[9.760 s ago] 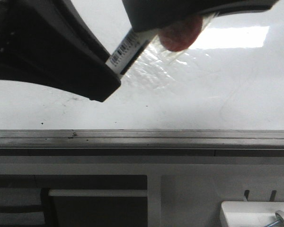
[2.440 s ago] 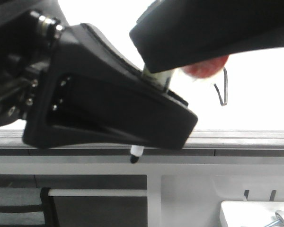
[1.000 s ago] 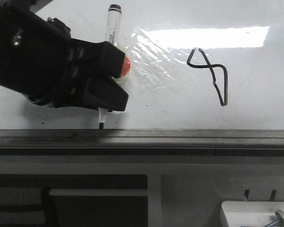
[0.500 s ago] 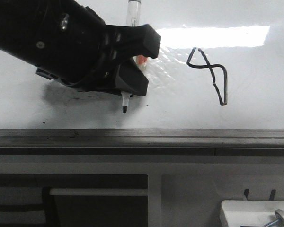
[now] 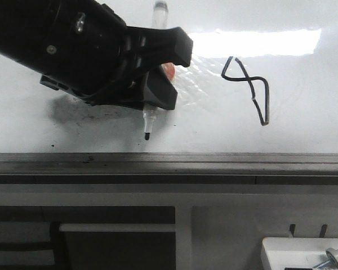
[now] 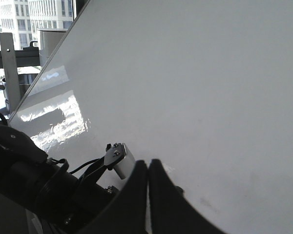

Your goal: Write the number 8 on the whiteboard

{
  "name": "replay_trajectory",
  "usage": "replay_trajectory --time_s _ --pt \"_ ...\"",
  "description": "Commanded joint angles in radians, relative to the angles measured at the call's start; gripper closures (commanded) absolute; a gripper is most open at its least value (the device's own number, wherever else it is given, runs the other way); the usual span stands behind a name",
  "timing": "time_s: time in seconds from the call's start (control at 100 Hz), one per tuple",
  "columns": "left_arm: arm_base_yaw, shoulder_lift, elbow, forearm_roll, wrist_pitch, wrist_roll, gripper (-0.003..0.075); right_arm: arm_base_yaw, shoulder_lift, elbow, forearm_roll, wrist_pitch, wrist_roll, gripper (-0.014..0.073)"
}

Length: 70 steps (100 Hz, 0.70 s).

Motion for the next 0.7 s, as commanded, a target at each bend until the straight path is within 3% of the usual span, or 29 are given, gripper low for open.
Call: replay_trajectory --time_s 0.0,0.12,0.33,0.5,0.69 --pt "0.027 -0.003 -0.021 -0.032 -0.202 -0.007 0.0306 -0.001 -0.006 -0.024 0.004 -0.014 -0.005 0.0658" --pt "0.027 -0.003 -0.021 -0.032 -0.204 -0.007 0.0237 -0.001 -0.006 -0.024 0.004 -0.014 -0.005 0.0658" --pt "0.020 -0.044 -0.021 -0.033 -0.183 -0.007 0.0235 -0.001 -0.006 -0.024 0.004 -0.018 -0.005 0.0658" --pt "-0.051 -0.216 -0.004 0.007 -0.185 -0.002 0.0236 -0.001 -0.040 0.000 0.004 -0.068 -0.011 0.0658" --pt "-0.147 -0.478 0.129 0.057 -0.185 -0.002 0.0247 -0.001 -0.199 0.140 0.004 -0.094 -0.017 0.0658"
